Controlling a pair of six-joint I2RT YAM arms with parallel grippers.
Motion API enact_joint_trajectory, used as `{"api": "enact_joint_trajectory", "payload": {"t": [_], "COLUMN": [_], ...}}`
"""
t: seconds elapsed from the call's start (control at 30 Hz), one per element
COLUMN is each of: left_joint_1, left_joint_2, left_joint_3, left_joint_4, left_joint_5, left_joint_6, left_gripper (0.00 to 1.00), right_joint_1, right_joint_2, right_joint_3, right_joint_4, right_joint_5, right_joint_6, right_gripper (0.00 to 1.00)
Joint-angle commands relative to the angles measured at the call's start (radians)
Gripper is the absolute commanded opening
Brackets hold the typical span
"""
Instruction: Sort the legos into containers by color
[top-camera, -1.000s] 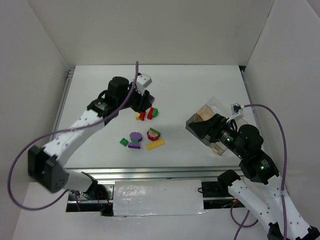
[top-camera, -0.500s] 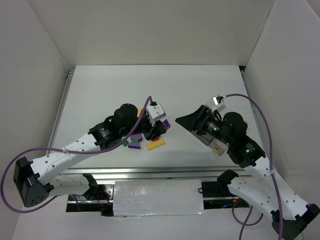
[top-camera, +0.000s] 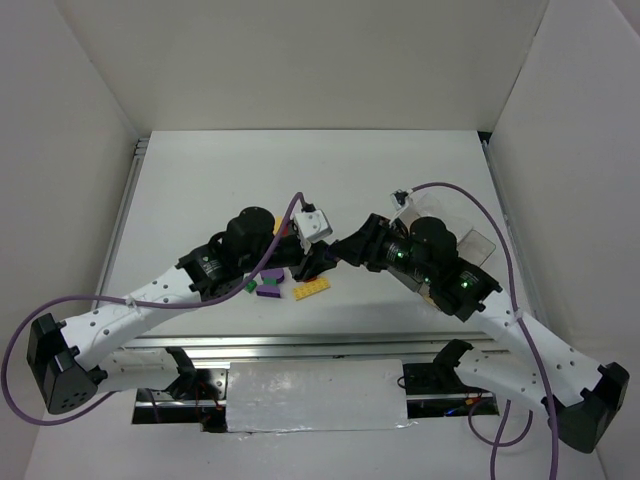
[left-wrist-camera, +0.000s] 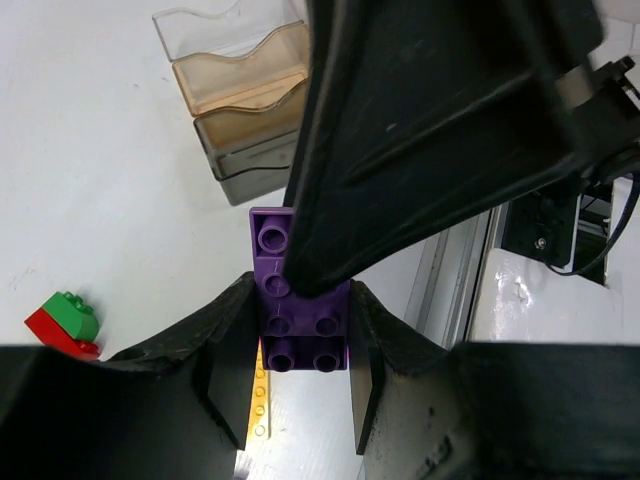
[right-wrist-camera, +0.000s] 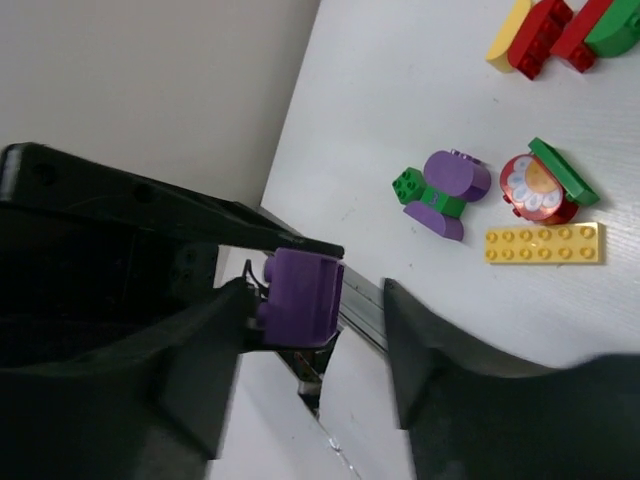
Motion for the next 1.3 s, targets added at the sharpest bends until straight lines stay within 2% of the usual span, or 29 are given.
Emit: {"api": "enact_joint_trajectory", "payload": {"t": [0.0,0.03,0.07,0.13,0.17,0.2,0.23,0.27,0.3,0.37,0.43,0.47,0.53,0.57,0.6,0.63,0.7,0.8,0.97,1.17,1.23,1.27], "left_joint_1": [-0.009,-0.009,-0.009,-0.009,-0.009,-0.009,-0.009,-0.009,-0.009,-0.009,-0.009,-0.009,-0.007,-0.007,0.003,0.008,0.02,0.025,0.034,0.035,0.034,0.032], "left_joint_2": [-0.03,-0.031,-0.034,-0.039,-0.039,-0.04,-0.04,-0.042,-0.042,-0.042,-0.04,-0.037,-0.037,-0.039,-0.04,-0.042,-0.05,-0.065,-0.143,-0.194,-0.2,-0.203], "left_joint_3": [0.006,0.004,0.003,-0.003,-0.003,-0.005,-0.005,-0.005,-0.002,0.017,0.064,0.081,0.13,0.145,0.177,0.188,0.217,0.225,0.098,0.012,0.003,0.001], "left_joint_4": [0.077,0.078,0.077,0.1,0.104,0.104,0.106,0.106,0.107,0.068,-0.041,-0.087,-0.196,-0.324,-0.442,-0.443,-0.562,-0.688,-0.704,-0.687,-0.692,-0.695], "left_joint_5": [0.054,0.054,0.053,0.033,0.031,0.028,0.008,-0.016,-0.051,-0.185,-0.327,-0.498,-0.696,-0.863,-0.909,-0.93,-0.949,-0.945,-0.917,-0.898,-0.901,-0.903], "left_joint_6": [0.012,-0.023,-0.025,-0.027,-0.027,-0.025,-0.028,-0.046,-0.062,-0.109,-0.174,-0.251,-0.351,-0.457,-0.521,-0.534,-0.548,-0.557,-0.522,-0.525,-0.527,-0.527], "left_gripper": [0.0,0.0,0.0,0.05,0.07,0.16,0.28,0.44,0.99,1.0,1.0,1.0,1.0,1.0,0.99,0.99,1.0,1.0,1.0,1.0,0.99,1.0], "right_joint_1": [0.018,0.021,0.021,0.022,0.021,0.022,0.024,0.022,0.019,-0.031,-0.117,-0.234,-0.329,-0.365,-0.42,-0.442,-0.5,-0.588,-0.668,-0.689,-0.689,-0.689], "right_joint_2": [0.032,0.043,0.048,0.054,0.055,0.057,0.055,0.052,0.051,0.057,0.089,0.1,0.13,0.141,0.172,0.193,0.25,0.427,0.584,0.732,0.735,0.73], "right_joint_3": [0.012,0.007,0.006,0.001,0.0,0.001,0.004,0.009,0.013,0.035,0.047,0.053,0.055,0.065,0.091,0.092,0.15,0.228,0.288,0.354,0.348,0.345], "right_joint_4": [0.083,0.095,0.103,0.11,0.116,0.116,0.112,0.098,0.081,-0.006,-0.069,-0.11,-0.138,-0.15,-0.166,-0.166,-0.196,-0.22,-0.175,-0.193,-0.178,-0.171], "right_joint_5": [0.015,0.009,0.003,-0.011,-0.015,-0.014,0.001,0.024,0.053,0.206,0.277,0.287,0.322,0.362,0.395,0.44,0.581,0.666,0.683,0.646,0.637,0.637], "right_joint_6": [-0.026,-0.026,-0.025,-0.02,-0.02,-0.02,-0.031,-0.04,-0.054,-0.101,-0.12,-0.121,-0.115,-0.123,-0.132,-0.135,-0.146,-0.15,-0.164,-0.192,-0.203,-0.207], "right_gripper": [0.58,0.35,0.23,0.08,0.06,0.0,0.0,0.0,0.0,0.0,0.0,0.0,0.0,0.0,0.0,0.0,0.0,0.0,0.0,0.08,0.23,0.69]}}
